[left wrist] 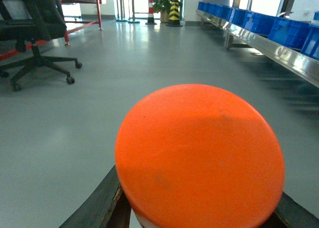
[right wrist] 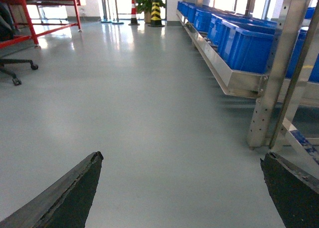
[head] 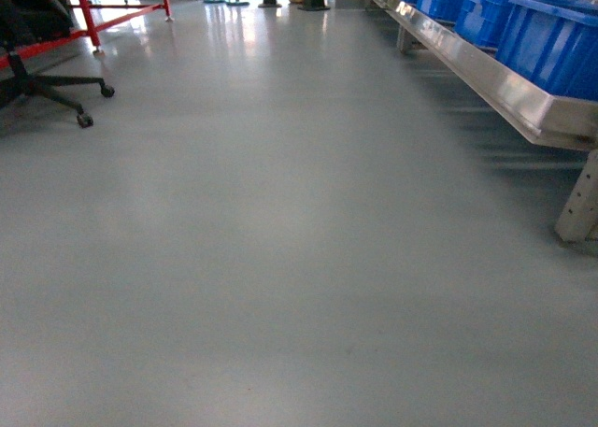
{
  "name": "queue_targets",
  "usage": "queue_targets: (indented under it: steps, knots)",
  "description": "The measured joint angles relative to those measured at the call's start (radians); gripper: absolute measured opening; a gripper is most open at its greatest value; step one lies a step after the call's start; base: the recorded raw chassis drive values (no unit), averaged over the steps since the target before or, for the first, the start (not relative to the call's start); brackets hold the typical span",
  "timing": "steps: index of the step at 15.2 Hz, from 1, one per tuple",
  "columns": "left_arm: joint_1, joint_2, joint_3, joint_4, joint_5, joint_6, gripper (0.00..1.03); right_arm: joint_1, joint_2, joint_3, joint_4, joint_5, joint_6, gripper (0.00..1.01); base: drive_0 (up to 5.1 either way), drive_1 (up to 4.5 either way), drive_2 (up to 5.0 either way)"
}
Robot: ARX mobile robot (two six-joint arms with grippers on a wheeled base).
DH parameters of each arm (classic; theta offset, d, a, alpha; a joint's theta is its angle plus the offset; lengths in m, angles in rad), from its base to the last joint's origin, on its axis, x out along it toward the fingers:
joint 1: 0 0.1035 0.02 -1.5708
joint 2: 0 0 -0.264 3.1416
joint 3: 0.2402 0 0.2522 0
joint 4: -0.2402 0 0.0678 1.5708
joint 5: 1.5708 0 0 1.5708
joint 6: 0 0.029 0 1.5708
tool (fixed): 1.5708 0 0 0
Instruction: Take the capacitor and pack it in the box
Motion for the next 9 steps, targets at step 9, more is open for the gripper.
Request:
queue_targets:
  steps: [9]
  knots:
    - [0.0,0.0,0.0,0.002,0.0,0.0,0.45,0.0,0.0,0.0,0.002,0.0,0.0,0.98,-5.0,2.49,2.5]
